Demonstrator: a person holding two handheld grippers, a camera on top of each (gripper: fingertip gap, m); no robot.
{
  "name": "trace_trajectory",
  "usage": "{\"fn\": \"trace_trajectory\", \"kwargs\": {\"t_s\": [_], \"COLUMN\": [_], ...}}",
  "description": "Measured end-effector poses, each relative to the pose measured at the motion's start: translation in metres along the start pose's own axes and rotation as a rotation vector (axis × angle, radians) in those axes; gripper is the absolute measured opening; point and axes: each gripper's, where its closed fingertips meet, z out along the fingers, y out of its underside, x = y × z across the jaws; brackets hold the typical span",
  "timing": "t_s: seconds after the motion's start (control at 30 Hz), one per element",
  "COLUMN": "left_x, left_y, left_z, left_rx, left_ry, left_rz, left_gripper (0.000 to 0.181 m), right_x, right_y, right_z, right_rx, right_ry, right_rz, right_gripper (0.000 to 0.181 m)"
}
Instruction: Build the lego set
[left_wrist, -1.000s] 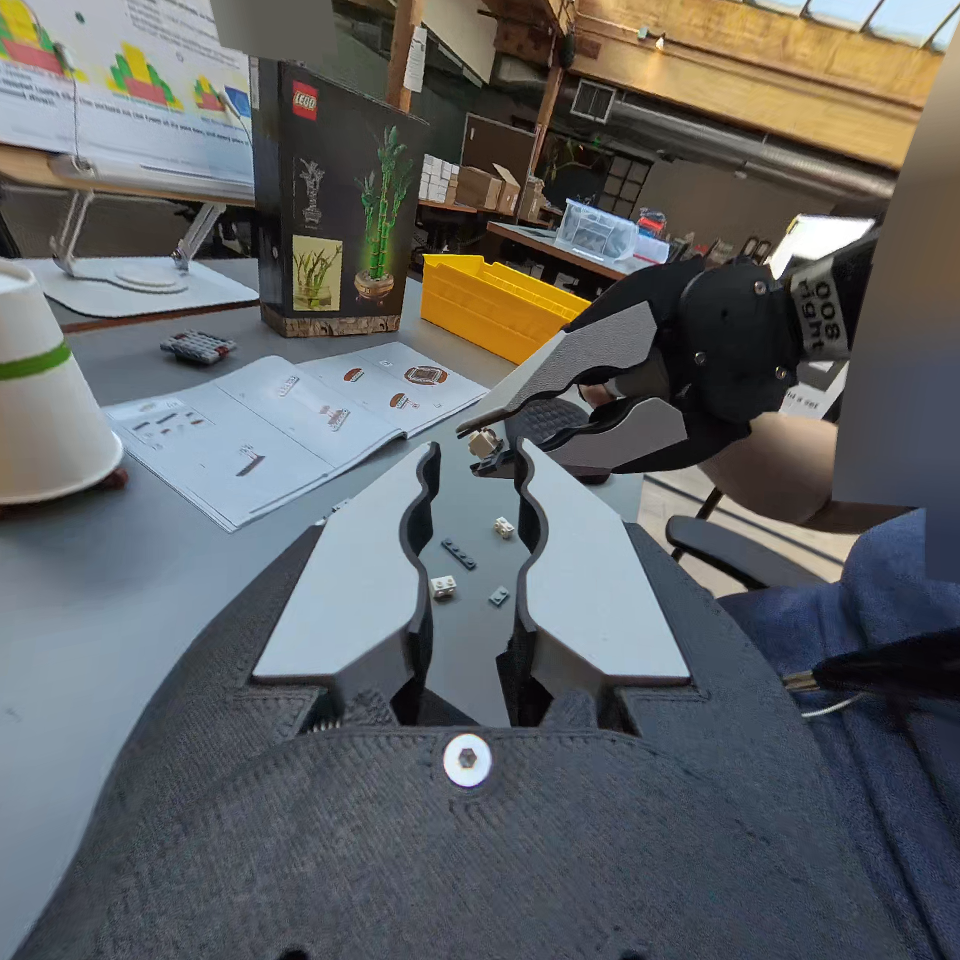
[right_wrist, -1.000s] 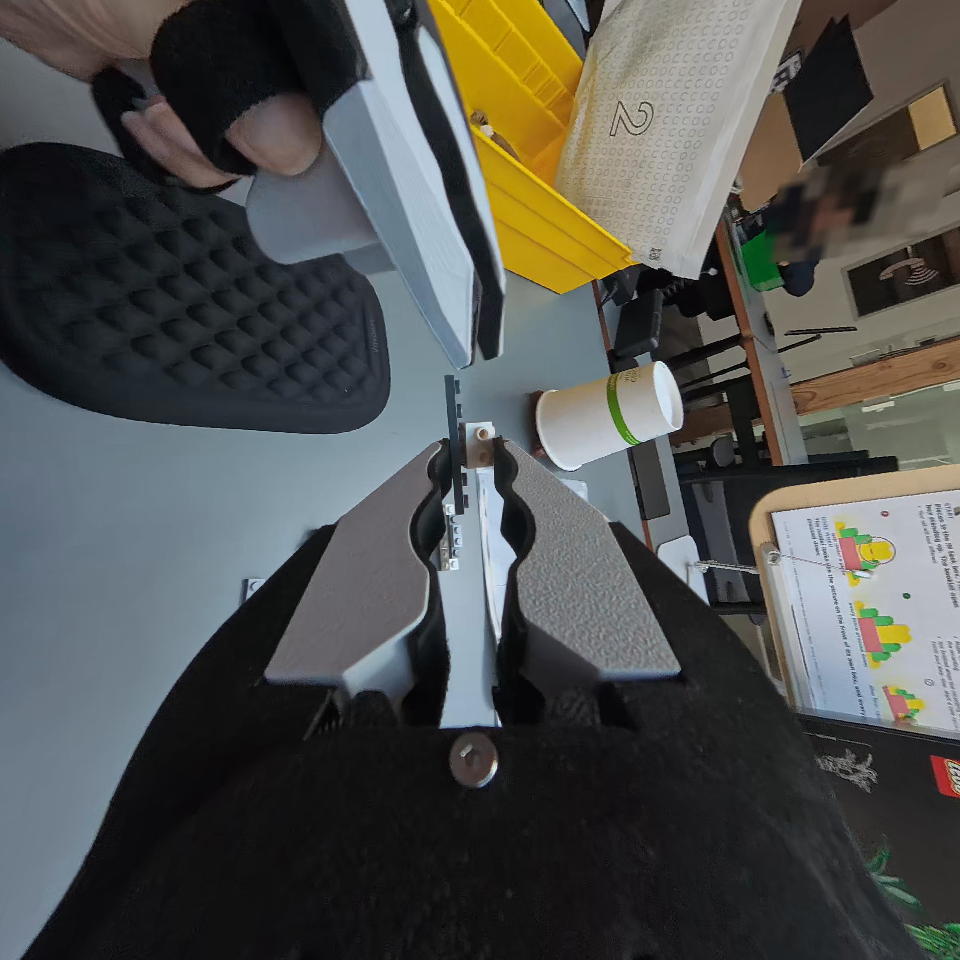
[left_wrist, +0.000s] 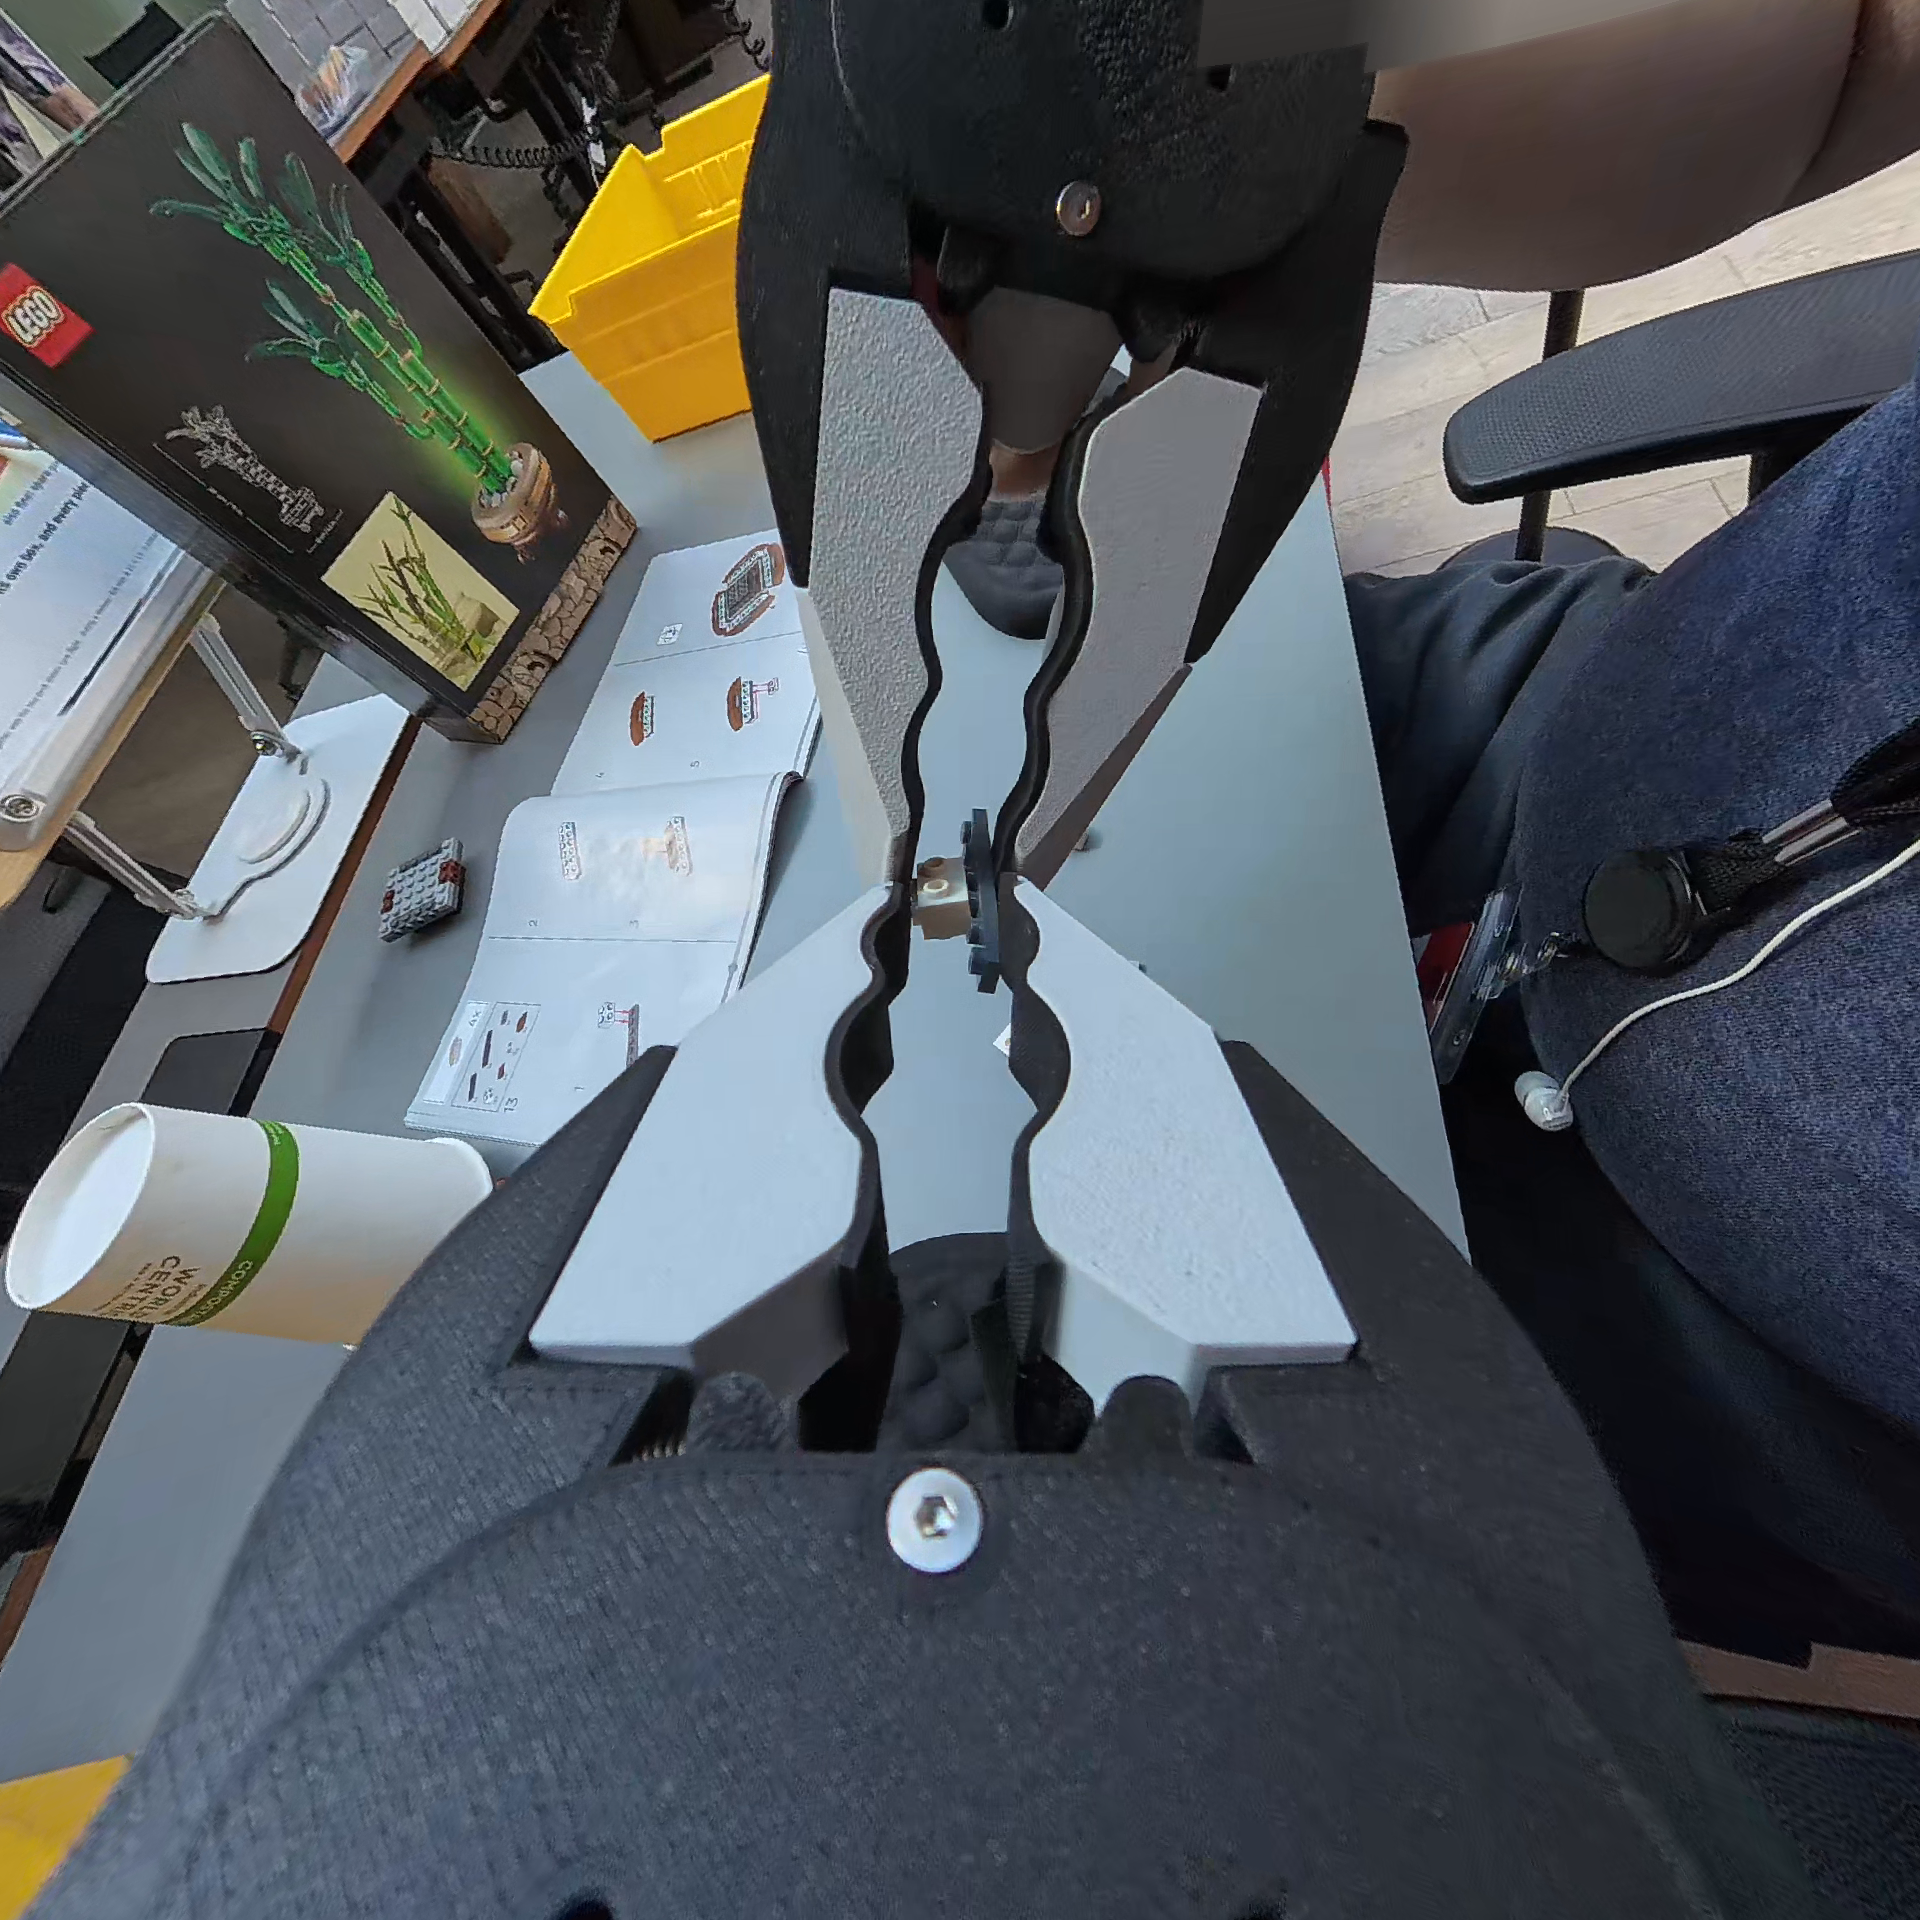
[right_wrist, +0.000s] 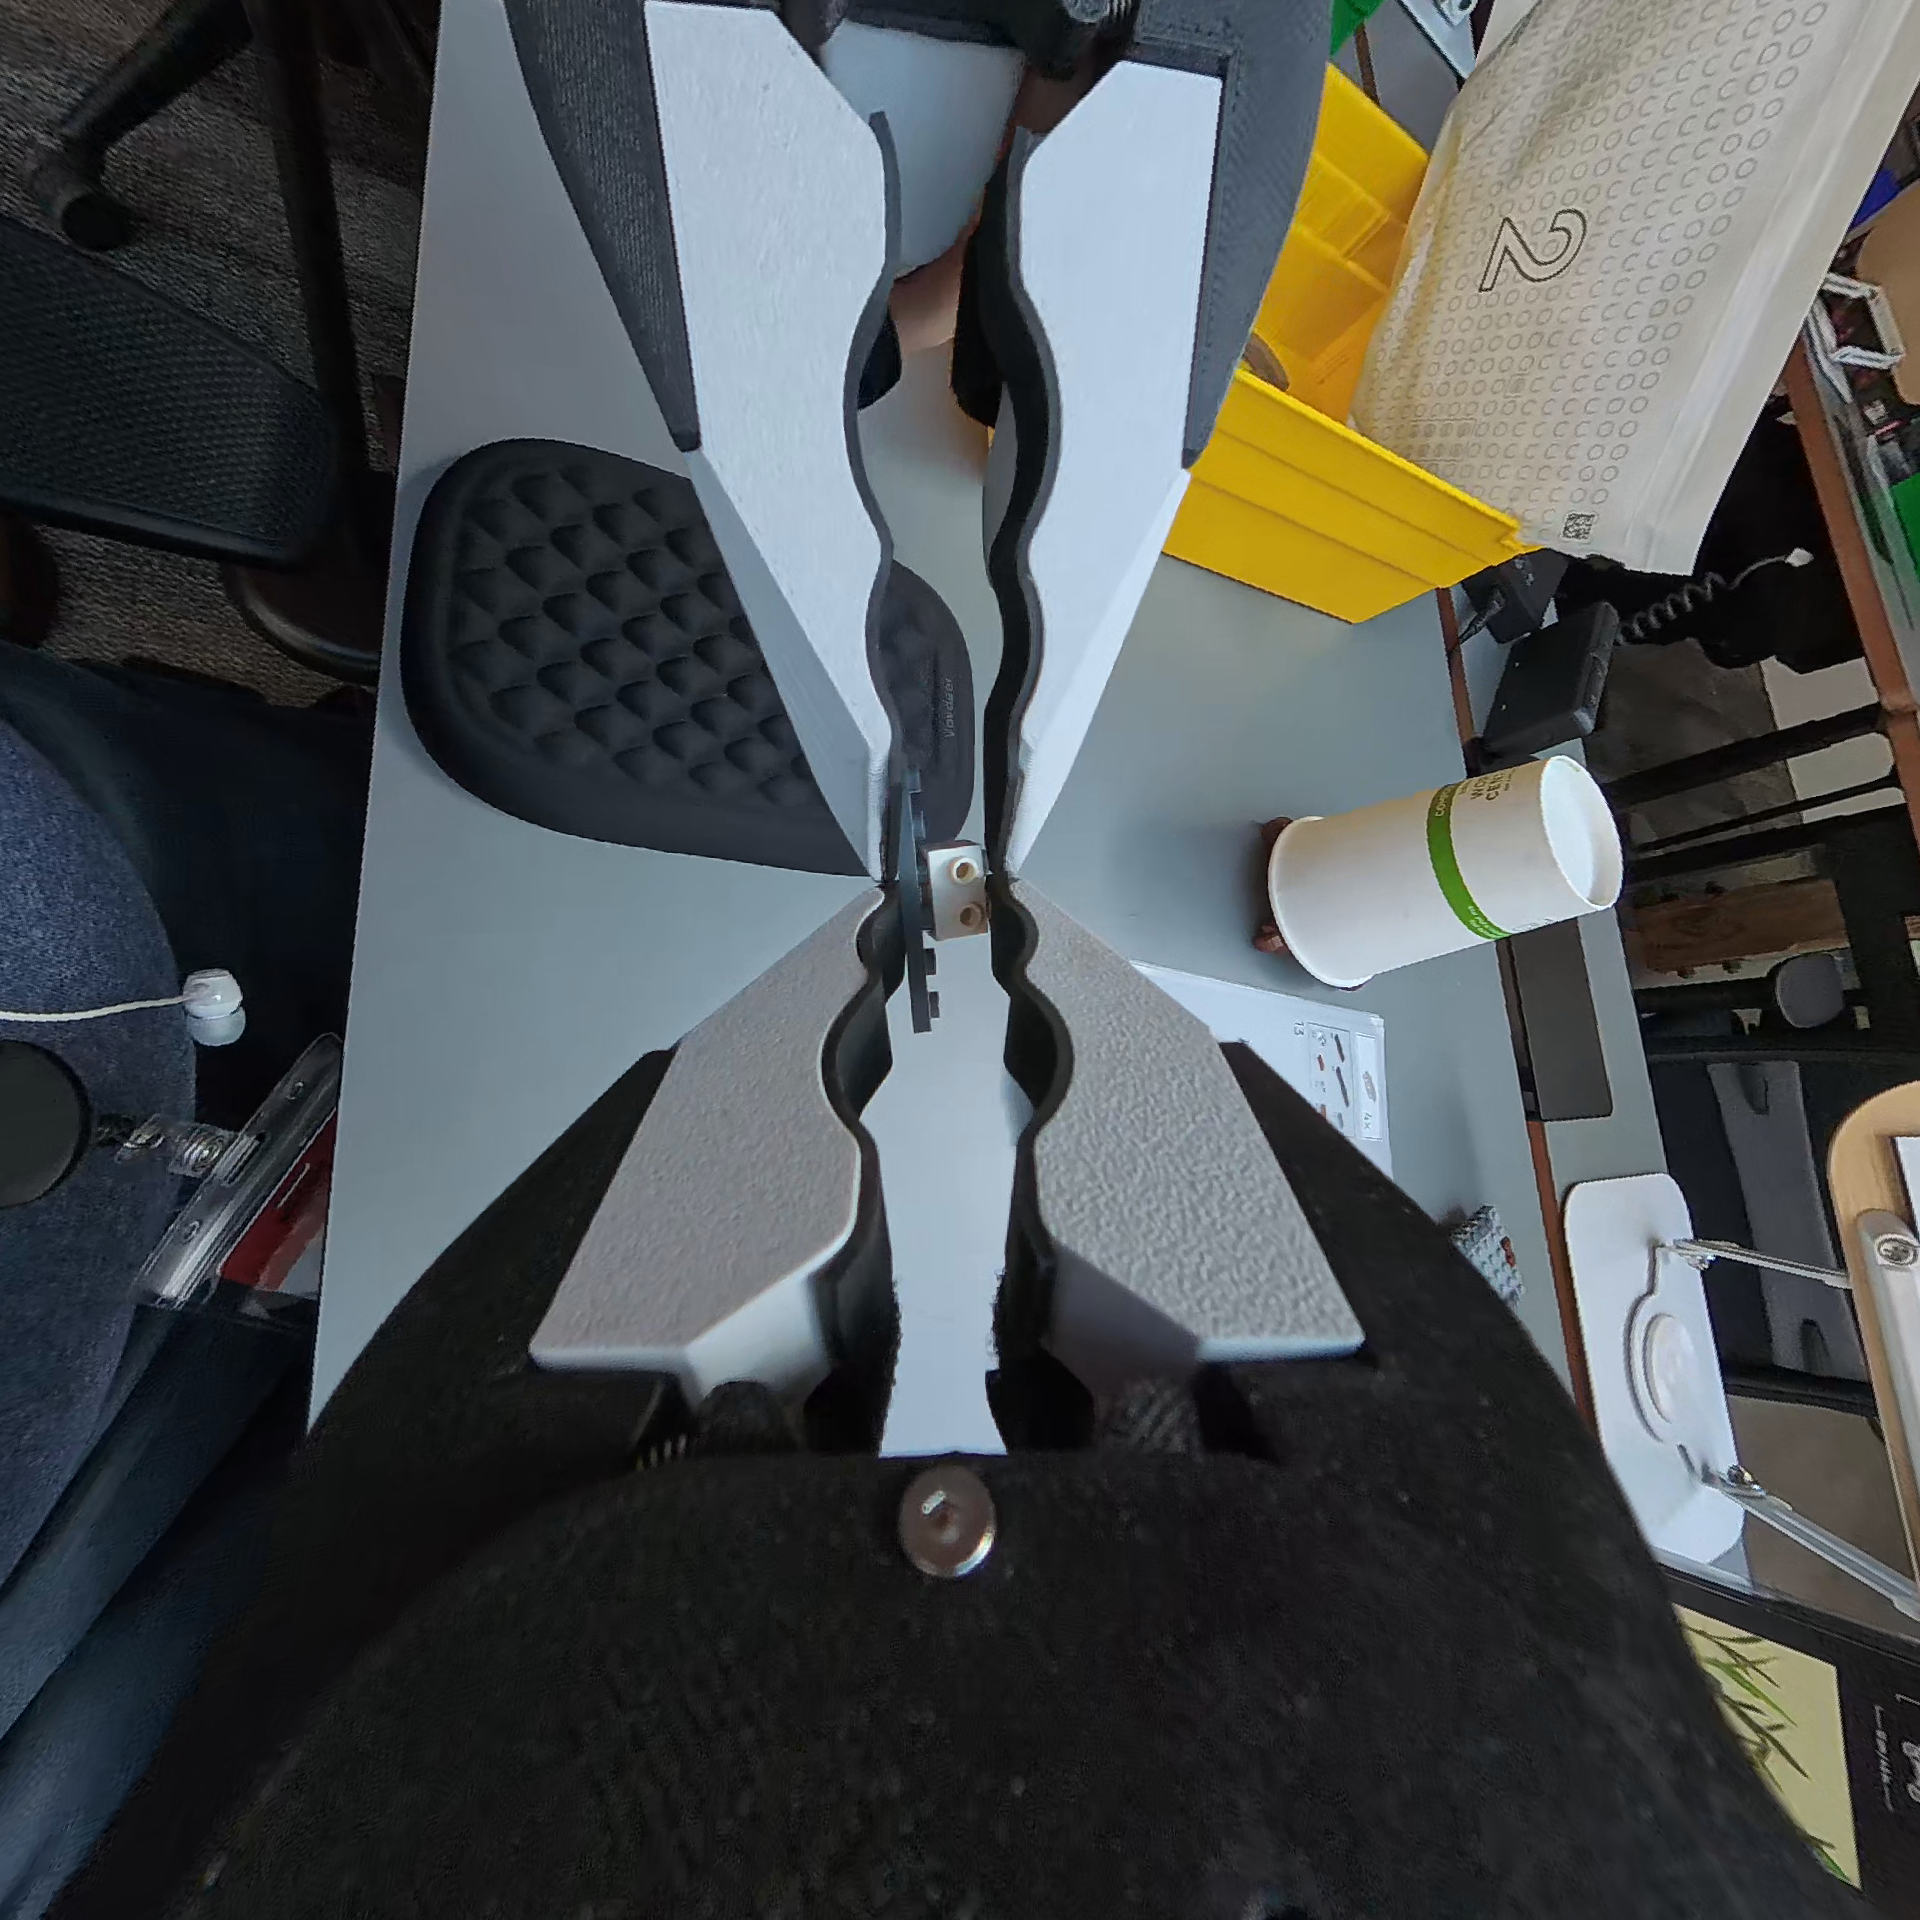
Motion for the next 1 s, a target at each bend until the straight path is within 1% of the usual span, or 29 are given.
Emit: {"fn": "trace_trajectory", "kwargs": {"t_s": [0.17, 0.33, 0.43, 0.53, 0.67, 1.0], "left_x": [0.002, 0.005, 0.007, 0.006, 0.007, 0.004], "left_y": [-0.002, -0.001, -0.004, -0.009, -0.015, -0.025], "left_z": [-0.001, -0.001, -0.004, -0.009, -0.015, -0.026], "left_rx": [0.026, 0.042, 0.071, 0.127, 0.178, 0.283], "left_ry": [-0.003, 0.016, 0.025, 0.027, 0.018, -0.005], "left_rz": [-0.002, -0.021, -0.026, -0.056, -0.068, -0.097], "left_gripper": [0.014, 0.014, 0.012, 0.012, 0.012, 0.012], "right_x": [-0.003, -0.006, -0.009, -0.009, -0.008, -0.003], "right_y": [-0.001, -0.002, -0.006, -0.013, -0.019, -0.033], "right_z": [-0.002, -0.001, -0.003, -0.008, -0.012, -0.021], "right_rx": [0.023, 0.035, 0.076, 0.138, 0.191, 0.298], "right_ry": [-0.048, -0.076, -0.114, -0.134, -0.137, -0.084], "right_rz": [0.042, 0.036, 0.068, 0.112, 0.125, 0.14], "right_gripper": [0.015, 0.015, 0.017, 0.017, 0.017, 0.017]}}
